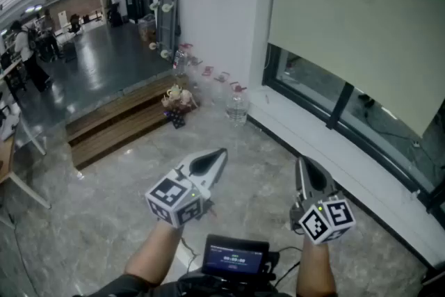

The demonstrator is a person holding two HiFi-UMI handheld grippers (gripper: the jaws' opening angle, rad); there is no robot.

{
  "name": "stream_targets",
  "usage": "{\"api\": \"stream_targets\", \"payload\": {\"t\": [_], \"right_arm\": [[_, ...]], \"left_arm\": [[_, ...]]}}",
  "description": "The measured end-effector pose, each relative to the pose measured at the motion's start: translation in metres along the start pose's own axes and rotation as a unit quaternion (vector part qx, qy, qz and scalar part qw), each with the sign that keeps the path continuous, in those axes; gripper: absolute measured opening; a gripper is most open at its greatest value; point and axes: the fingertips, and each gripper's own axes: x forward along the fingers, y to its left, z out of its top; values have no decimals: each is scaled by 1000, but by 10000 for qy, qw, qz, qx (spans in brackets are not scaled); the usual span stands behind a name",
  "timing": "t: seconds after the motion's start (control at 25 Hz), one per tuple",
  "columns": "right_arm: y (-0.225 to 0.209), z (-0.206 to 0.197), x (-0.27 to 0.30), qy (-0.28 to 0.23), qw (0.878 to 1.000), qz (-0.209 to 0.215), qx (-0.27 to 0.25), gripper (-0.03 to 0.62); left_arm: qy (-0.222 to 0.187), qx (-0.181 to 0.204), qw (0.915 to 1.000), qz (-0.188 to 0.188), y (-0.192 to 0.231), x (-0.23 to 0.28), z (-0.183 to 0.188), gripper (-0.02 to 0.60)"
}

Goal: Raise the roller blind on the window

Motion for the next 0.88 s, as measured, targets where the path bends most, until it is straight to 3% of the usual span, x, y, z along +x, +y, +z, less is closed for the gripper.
{"api": "stream_targets", "payload": {"t": [0.88], "right_arm": [[21, -9, 1, 6, 9998, -180, 26, 0]], "left_arm": [[7, -171, 9999, -15, 14, -28, -14, -9]]}}
